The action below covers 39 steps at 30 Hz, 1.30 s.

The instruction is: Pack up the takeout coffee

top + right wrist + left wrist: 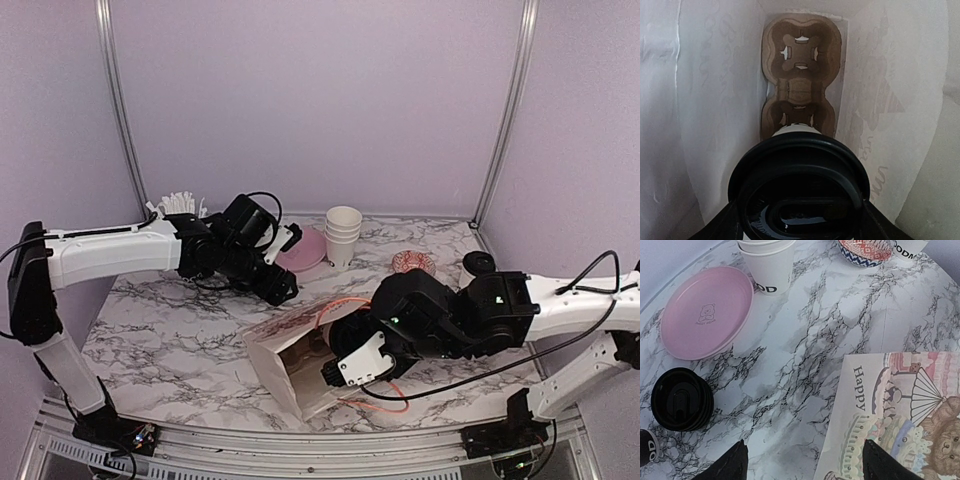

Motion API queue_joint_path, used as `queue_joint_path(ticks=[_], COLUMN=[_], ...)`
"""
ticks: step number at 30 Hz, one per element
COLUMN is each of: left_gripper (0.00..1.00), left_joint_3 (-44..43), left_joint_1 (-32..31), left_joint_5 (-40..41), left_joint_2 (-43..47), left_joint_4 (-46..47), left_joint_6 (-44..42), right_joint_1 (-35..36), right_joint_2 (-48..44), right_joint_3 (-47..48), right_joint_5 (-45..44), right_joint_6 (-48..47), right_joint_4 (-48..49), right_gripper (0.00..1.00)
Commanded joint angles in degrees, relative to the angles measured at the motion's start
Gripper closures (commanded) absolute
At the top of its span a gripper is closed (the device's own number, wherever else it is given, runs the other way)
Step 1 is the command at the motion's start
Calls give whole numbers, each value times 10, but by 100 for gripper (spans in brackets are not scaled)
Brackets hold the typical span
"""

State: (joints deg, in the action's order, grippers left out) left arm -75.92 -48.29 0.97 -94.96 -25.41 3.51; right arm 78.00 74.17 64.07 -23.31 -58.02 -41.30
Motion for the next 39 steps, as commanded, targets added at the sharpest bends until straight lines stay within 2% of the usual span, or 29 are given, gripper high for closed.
queue_joint_path(ticks=[1,24,39], left_gripper=[21,22,23], left_joint_3=[-14,-18,-22], left_joint_1=[6,16,17], left_joint_5=[-37,-95,-121], left_joint_2=[-31,-76,-83], left_joint_4=[13,13,14], left_joint_6=[1,-8,-7], right_joint_1=[3,-58,-69], right_joint_2=[5,81,99], right_joint_3=[-9,5,4], right_joint_5=[-22,20,30], right_joint_6=[-8,13,8], right_joint_4=[82,109,135], right_gripper=[59,60,61])
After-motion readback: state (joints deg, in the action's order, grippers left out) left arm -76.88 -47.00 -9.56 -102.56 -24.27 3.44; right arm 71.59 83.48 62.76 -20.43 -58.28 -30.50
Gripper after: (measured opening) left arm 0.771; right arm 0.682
